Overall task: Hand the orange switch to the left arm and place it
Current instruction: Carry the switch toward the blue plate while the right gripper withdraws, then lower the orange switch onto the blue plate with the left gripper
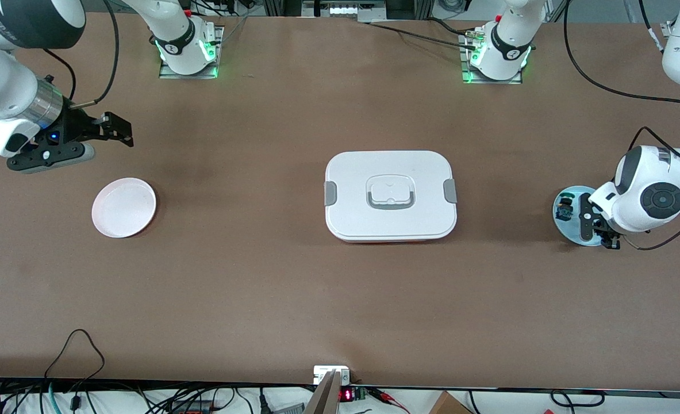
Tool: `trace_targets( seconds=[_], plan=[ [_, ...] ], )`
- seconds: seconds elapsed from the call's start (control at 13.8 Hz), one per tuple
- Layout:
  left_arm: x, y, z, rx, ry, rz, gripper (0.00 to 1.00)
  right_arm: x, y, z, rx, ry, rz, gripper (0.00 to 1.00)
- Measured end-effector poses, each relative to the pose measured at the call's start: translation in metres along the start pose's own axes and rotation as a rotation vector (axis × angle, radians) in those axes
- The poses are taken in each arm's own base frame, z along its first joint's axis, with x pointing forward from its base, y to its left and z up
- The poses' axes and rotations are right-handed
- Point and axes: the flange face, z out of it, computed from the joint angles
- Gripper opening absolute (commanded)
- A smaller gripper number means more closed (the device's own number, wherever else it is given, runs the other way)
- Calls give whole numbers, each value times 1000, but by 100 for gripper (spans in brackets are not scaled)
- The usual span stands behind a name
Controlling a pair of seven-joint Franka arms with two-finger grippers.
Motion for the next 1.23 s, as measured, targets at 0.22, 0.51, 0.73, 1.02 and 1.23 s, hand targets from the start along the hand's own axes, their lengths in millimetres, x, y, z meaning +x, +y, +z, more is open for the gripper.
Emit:
trace_targets(
  seconds=[0.22, 0.51, 0.73, 1.02, 1.23],
  plan=[
    [-1, 0, 0, 1, -1, 0, 100, -2, -1, -19, -1, 20, 28, 100],
    [0, 0, 0, 1, -1, 1, 100, -2, 0, -35, -5, 41, 33, 100],
    [-2, 0, -2, -17, -8, -3, 100, -2, -3, -41, -24, 48, 23, 100],
    [-6, -1, -40, -71, -54, -35, 100, -2, -3, -49, -41, 63, 19, 100],
    [10, -11, -109, -116, -95, -44, 100, -2, -4, -52, -42, 68, 18, 100]
  ],
)
